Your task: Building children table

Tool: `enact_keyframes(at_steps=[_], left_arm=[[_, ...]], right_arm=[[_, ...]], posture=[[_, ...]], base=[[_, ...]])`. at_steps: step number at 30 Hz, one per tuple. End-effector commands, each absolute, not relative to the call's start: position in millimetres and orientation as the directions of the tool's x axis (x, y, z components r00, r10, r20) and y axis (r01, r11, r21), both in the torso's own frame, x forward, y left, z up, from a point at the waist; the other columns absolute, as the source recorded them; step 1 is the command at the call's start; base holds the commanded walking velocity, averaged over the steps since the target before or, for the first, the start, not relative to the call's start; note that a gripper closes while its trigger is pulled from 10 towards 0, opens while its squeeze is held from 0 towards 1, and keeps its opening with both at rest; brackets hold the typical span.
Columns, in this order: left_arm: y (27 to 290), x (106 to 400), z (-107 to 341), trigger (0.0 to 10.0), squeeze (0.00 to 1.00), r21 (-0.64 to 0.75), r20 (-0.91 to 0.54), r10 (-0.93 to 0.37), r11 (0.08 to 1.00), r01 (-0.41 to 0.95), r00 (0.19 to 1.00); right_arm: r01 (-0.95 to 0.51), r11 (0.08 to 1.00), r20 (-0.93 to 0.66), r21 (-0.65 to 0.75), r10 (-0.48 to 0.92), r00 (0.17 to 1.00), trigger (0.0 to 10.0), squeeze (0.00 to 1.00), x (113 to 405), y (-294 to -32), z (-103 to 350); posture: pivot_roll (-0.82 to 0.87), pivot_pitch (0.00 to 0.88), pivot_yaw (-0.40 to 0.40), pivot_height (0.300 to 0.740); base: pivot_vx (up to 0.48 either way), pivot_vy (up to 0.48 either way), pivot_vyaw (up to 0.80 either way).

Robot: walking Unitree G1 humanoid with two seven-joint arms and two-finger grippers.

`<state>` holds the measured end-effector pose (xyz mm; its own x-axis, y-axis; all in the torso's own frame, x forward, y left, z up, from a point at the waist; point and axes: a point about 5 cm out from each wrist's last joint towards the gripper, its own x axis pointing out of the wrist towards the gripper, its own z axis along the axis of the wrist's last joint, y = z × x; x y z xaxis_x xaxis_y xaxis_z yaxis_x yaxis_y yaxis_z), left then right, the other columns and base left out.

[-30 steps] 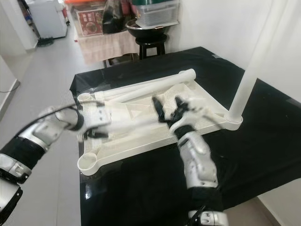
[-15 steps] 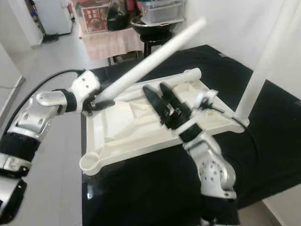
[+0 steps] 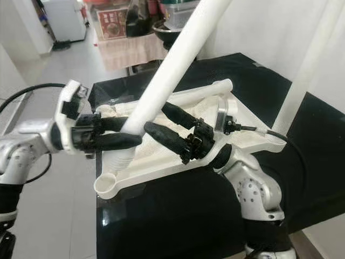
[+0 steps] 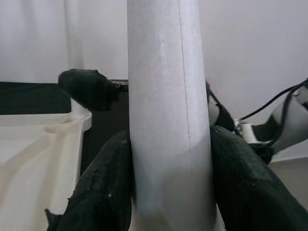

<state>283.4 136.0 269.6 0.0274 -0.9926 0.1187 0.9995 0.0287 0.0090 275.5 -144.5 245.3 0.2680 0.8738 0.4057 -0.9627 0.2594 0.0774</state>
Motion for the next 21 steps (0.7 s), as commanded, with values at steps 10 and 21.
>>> enact_keyframes(at_steps=[10, 21], left_arm=[[130.0, 266.2, 267.3, 0.0, 0.00, -0.030, 0.088, -0.995, -0.042, 0.999, -0.039], [128.5, 264.6, 266.7, 0.0, 0.00, -0.032, 0.076, -0.997, -0.027, 0.999, -0.024]], right_arm=[[-0.996, 0.076, 0.363, 0.040, 0.928, 0.085, 10.0, 0.00, 264.6, -125.4, 256.7], [-0.998, 0.004, 0.405, 0.069, 0.914, 0.032, 10.0, 0.00, 261.2, -118.6, 267.3]], posture=[[-0.07, 0.000, 0.058, 0.740], [-0.07, 0.000, 0.057, 0.740]], base=[[0.000, 0.000, 0.00], [0.000, 0.000, 0.00]])
